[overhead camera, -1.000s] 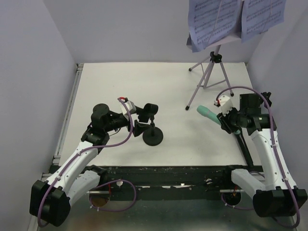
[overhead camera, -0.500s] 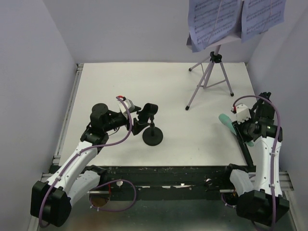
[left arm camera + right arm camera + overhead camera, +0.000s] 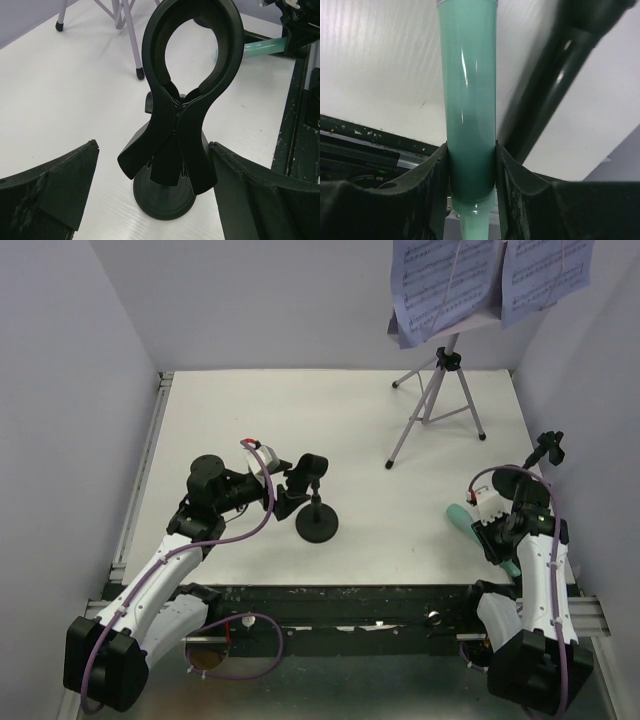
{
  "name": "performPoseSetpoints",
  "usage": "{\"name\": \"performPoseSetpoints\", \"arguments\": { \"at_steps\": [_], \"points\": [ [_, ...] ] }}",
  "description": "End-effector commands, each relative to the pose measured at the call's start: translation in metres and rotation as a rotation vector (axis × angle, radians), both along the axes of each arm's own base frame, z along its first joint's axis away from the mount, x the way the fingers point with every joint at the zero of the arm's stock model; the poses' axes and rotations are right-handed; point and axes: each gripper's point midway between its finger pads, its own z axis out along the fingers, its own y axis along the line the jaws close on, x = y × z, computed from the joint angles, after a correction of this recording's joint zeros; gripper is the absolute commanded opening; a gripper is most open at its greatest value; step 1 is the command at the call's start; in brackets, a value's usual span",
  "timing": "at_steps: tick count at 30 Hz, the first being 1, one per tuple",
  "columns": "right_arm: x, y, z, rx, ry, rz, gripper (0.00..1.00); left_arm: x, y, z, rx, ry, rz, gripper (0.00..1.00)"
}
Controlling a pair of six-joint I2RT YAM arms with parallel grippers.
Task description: Pack up the instrument practice props
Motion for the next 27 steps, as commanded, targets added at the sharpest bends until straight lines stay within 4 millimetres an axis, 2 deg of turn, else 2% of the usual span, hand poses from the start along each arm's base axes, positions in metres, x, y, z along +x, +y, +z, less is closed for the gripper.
{"name": "performPoseSetpoints", "arguments": {
  "at_steps": [1, 6, 10, 17, 18, 22, 27],
  "points": [
    [-0.014, -0.012, -0.027, -0.058, 0.095, 0.004, 0.00, 0.005, 0.006, -0.002, 0.003, -0.003, 0.044, 0.99],
    [-0.023, -0.024, -0.049, -0.098, 0.197, -0.076, 0.00, 0.005, 0.008, -0.007, 0.025, 0.000, 0.049, 0.99],
    [-0.016, -0.027, -0.050, -0.094, 0.205, -0.118, 0.00, 0.004, 0.009, -0.011, 0.030, 0.005, 0.050, 0.99],
    [-0.020, -0.030, -0.053, -0.106, 0.253, -0.116, 0.01, 0.004, 0.009, -0.010, 0.027, -0.011, 0.051, 0.99],
    [-0.019, -0.031, -0.053, -0.108, 0.252, -0.121, 0.04, 0.005, 0.009, -0.010, 0.028, -0.012, 0.053, 0.99],
    [-0.020, -0.031, -0.053, -0.106, 0.263, -0.124, 0.29, -0.002, 0.007, -0.005, 0.016, -0.030, 0.021, 0.99],
    [-0.021, -0.019, -0.045, -0.037, 0.278, -0.113, 0.46, -0.005, 0.005, -0.001, 0.007, -0.036, -0.002, 0.99]
  ]
}}
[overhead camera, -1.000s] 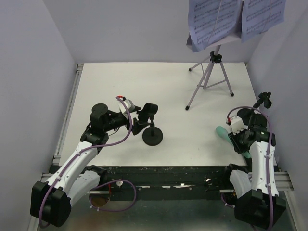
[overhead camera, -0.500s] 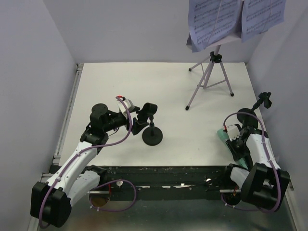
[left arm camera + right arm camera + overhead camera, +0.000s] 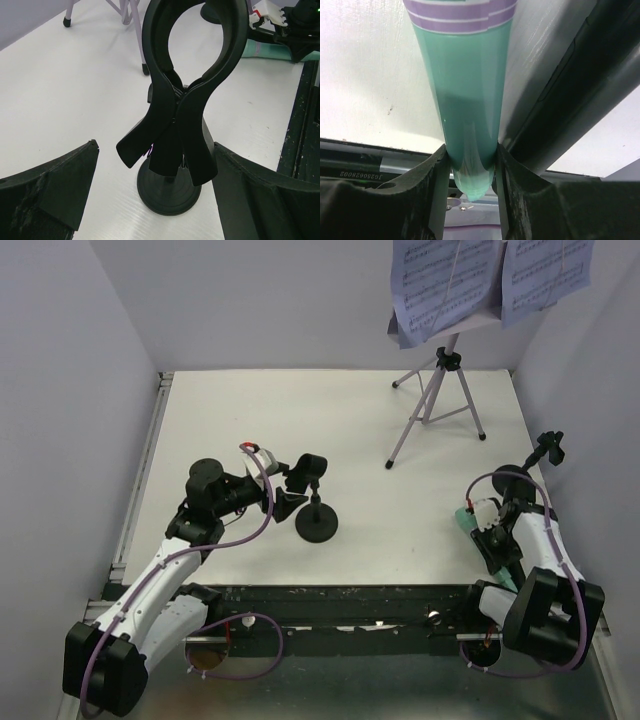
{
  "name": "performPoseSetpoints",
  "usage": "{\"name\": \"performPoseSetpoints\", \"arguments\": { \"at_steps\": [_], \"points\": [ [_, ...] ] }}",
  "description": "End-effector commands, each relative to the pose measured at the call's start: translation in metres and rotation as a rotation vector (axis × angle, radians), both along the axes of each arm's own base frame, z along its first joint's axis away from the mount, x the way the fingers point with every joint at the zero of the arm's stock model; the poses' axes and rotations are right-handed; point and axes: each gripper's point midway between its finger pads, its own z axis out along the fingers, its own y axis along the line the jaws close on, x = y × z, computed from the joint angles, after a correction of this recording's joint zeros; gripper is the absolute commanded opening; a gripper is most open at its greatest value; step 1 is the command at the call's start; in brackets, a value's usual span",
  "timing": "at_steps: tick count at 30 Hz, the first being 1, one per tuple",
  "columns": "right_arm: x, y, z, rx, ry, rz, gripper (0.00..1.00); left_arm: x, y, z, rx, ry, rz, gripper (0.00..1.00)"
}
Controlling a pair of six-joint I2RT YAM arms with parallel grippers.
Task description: Pack up the instrument practice props
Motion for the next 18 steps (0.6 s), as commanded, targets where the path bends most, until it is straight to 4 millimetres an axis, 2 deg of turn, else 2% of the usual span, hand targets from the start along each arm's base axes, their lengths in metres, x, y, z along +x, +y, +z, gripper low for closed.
{"name": "performPoseSetpoints", "arguments": {
  "at_steps": [1, 6, 9, 11, 14, 18],
  "points": [
    [0.005, 0.005, 0.017, 0.045, 0.000, -0.026, 0.49, -0.005, -0.001, 0.006, -0.008, -0.029, -0.028, 0.99],
    [0.014, 0.007, 0.039, 0.062, -0.026, -0.090, 0.60, -0.004, -0.001, 0.005, 0.002, -0.031, -0.030, 0.99],
    [0.011, 0.019, 0.047, 0.127, -0.004, -0.097, 0.64, -0.004, -0.001, 0.005, 0.007, -0.031, -0.032, 0.99],
    [0.012, 0.026, 0.059, 0.168, -0.006, -0.092, 0.64, -0.005, -0.001, 0.004, 0.015, -0.027, -0.038, 0.99],
    [0.024, 0.052, 0.094, 0.308, -0.102, -0.035, 0.66, -0.009, 0.001, 0.003, 0.050, -0.027, -0.055, 0.99],
    [0.055, 0.099, 0.156, 0.531, -0.361, 0.136, 0.72, -0.021, 0.005, -0.002, 0.136, -0.071, -0.105, 0.99]
  ]
}}
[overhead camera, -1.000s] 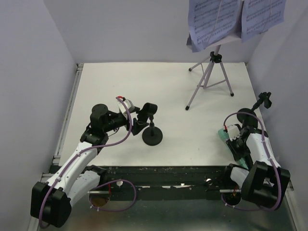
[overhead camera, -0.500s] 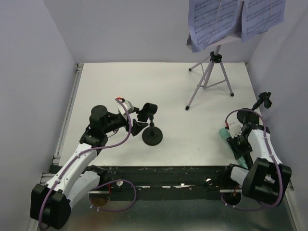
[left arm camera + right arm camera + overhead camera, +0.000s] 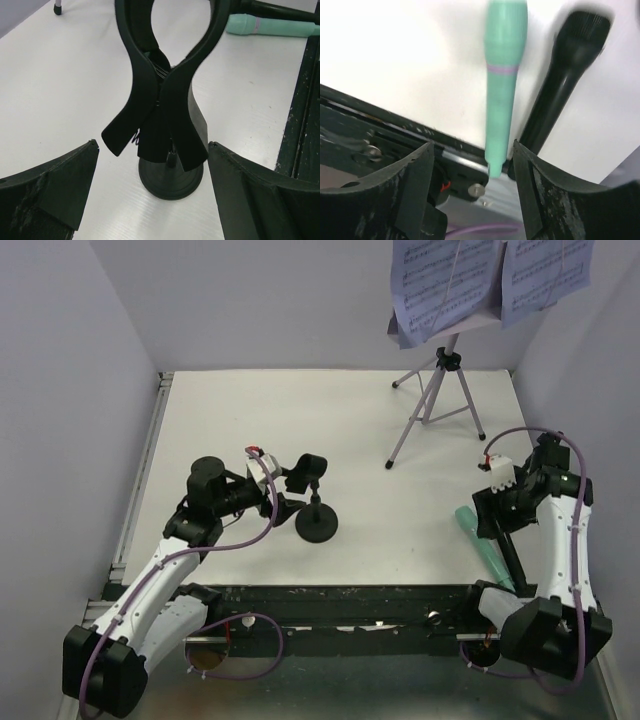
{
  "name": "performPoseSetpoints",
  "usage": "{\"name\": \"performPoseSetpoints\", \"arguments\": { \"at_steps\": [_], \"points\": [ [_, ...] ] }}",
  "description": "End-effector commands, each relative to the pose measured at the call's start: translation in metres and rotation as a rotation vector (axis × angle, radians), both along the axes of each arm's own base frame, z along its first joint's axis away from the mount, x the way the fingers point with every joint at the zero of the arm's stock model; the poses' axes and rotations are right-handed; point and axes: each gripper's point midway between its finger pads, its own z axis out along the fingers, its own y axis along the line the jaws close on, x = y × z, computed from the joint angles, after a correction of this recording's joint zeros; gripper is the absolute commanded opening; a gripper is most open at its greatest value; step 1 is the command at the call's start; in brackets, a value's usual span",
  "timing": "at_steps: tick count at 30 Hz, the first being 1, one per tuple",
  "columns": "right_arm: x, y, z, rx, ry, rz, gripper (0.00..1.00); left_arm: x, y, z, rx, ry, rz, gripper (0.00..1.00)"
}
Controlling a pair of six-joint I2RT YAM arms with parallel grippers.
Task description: Pack up the instrument practice props
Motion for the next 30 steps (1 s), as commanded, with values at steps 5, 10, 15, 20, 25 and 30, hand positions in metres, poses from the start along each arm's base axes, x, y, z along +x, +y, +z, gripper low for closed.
{"name": "performPoseSetpoints", "arguments": {
  "at_steps": [5, 10, 15, 20, 25, 30],
  "points": [
    [0.049, 0.133, 0.131, 0.405, -0.484, 0.480, 0.76, -0.019, 0.013, 0.010, 0.136, -0.102, -0.048, 0.99],
    [0.081, 0.215, 0.178, 0.507, -0.651, 0.774, 0.79, -0.019, 0.012, 0.017, 0.129, -0.066, -0.046, 0.99],
    [0.092, 0.291, 0.212, 0.587, -0.712, 1.011, 0.79, -0.020, 0.010, 0.024, 0.126, -0.041, -0.065, 0.99],
    [0.100, 0.348, 0.225, 0.651, -0.747, 1.104, 0.79, -0.021, 0.000, 0.031, 0.076, -0.047, -0.121, 0.95],
    [0.084, 0.386, 0.238, 0.746, -0.723, 1.222, 0.79, -0.021, -0.008, 0.041, 0.046, -0.063, -0.134, 0.93],
    [0.082, 0.399, 0.221, 0.779, -0.653, 1.247, 0.79, -0.016, -0.013, 0.046, 0.007, -0.071, -0.122, 0.86]
  ]
}}
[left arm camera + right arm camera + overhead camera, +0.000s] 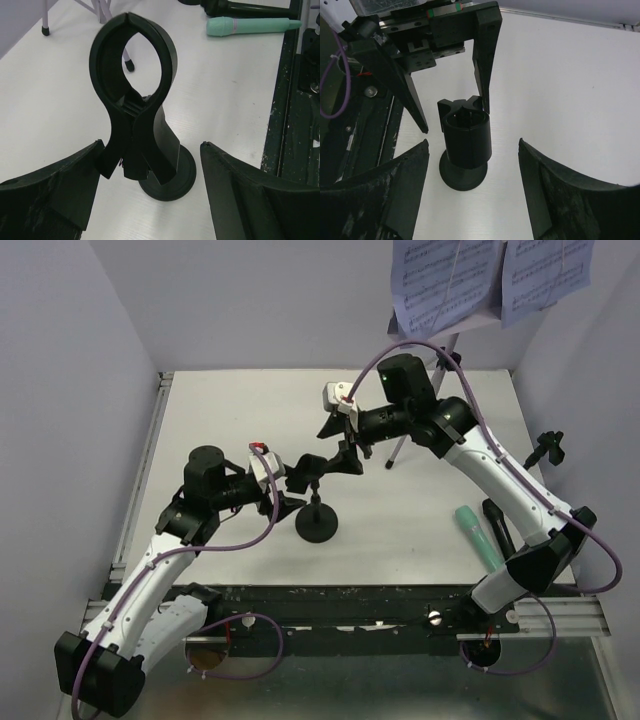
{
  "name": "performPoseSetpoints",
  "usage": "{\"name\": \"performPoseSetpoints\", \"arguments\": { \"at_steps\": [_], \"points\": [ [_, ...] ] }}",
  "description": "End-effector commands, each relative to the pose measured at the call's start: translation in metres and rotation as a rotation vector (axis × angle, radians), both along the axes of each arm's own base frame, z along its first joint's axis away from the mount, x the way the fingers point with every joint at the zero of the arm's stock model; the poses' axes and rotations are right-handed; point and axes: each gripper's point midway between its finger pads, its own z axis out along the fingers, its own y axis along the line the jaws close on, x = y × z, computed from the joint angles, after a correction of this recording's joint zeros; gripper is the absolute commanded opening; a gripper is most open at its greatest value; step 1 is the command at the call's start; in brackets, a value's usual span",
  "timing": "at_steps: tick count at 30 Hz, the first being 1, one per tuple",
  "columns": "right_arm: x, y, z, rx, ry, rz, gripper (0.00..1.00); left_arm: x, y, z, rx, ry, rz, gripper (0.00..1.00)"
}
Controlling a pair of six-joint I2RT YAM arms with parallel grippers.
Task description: Pack up the instrument practice props
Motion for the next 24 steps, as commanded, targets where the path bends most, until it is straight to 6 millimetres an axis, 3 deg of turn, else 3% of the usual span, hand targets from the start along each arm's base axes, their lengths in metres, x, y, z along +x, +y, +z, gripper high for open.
{"name": "performPoseSetpoints", "arguments": {
  "at_steps": [1, 8, 12, 16, 18, 20, 24],
  "points": [
    [-0.007, 0.015, -0.006, 0.015, 0.042, 0.078, 0.79, 0.005, -0.009, 0.022, -0.080, -0.036, -0.007, 0.85],
    [-0.001, 0.031, -0.023, 0.002, 0.099, 0.099, 0.63, 0.011, -0.015, 0.027, -0.119, -0.038, -0.015, 0.68],
    [0.003, 0.038, -0.032, -0.011, 0.119, 0.101, 0.48, 0.011, -0.015, 0.020, -0.095, -0.037, -0.027, 0.58],
    [0.005, 0.039, -0.039, -0.019, 0.132, 0.090, 0.25, 0.008, -0.016, 0.014, -0.078, -0.027, -0.051, 0.44],
    [0.006, 0.039, -0.041, -0.022, 0.136, 0.080, 0.09, 0.008, -0.017, 0.011, -0.073, -0.011, -0.062, 0.37],
    [0.008, 0.038, -0.044, -0.028, 0.144, 0.066, 0.00, 0.008, -0.019, 0.011, -0.070, -0.013, -0.077, 0.29],
    [0.011, 0.035, -0.056, -0.054, 0.122, 0.059, 0.00, 0.006, -0.023, 0.000, -0.052, 0.036, -0.122, 0.19]
  ]
}}
